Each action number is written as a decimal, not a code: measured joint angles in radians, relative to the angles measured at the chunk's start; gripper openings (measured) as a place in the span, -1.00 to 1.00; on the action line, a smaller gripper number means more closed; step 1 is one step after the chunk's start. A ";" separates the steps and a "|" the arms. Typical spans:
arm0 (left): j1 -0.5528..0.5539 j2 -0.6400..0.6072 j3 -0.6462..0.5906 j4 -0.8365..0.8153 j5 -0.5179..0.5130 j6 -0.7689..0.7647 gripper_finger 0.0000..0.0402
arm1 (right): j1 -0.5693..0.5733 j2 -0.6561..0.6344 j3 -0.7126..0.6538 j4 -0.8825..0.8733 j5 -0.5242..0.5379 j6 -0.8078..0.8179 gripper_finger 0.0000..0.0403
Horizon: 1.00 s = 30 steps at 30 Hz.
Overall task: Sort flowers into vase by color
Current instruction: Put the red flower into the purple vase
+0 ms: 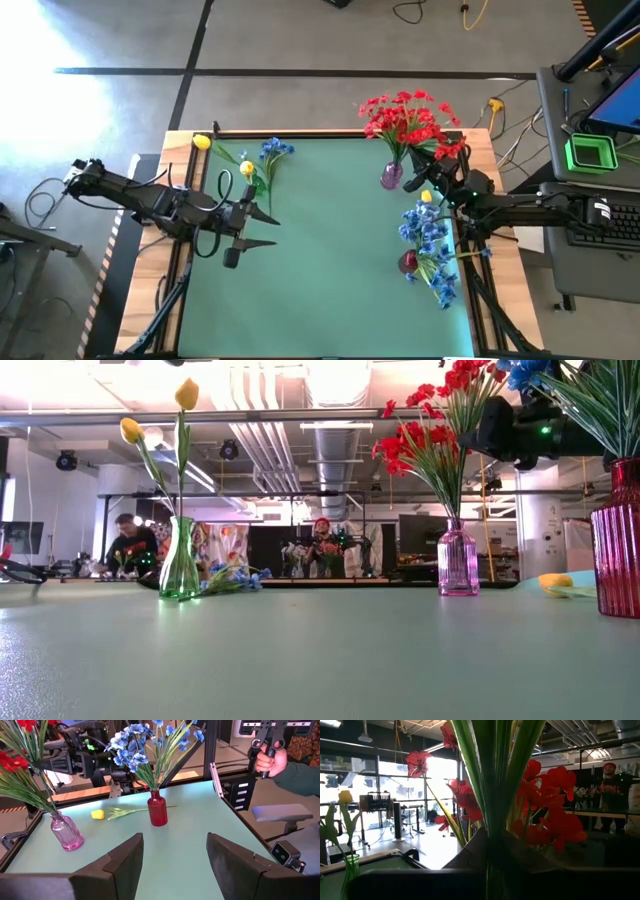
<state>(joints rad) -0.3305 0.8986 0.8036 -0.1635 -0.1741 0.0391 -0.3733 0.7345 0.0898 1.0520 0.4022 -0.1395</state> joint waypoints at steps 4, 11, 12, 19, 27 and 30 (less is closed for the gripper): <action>0.000 0.000 0.000 0.000 0.000 0.000 0.02 | 0.000 0.000 0.000 0.000 0.033 0.043 -0.88; 0.000 0.000 0.000 0.006 -0.002 0.000 0.02 | 0.000 0.000 0.000 0.009 0.043 0.064 -0.88; 0.000 0.000 0.000 0.006 -0.002 0.000 0.02 | 0.000 0.000 0.000 0.014 0.042 0.064 -0.88; 0.000 0.000 -0.012 0.017 -0.003 0.000 0.02 | 0.000 0.000 0.000 0.060 0.015 0.060 -0.88; 0.000 0.000 -0.028 0.059 -0.004 0.016 0.02 | 0.000 0.014 0.000 0.058 0.010 0.075 -0.89; 0.000 0.000 -0.028 0.059 -0.004 0.019 0.02 | 0.000 0.015 0.000 0.059 0.010 0.076 -0.89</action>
<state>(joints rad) -0.3305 0.8986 0.7753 -0.1043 -0.1786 0.0582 -0.3735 0.7492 0.0898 1.1106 0.4122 -0.0631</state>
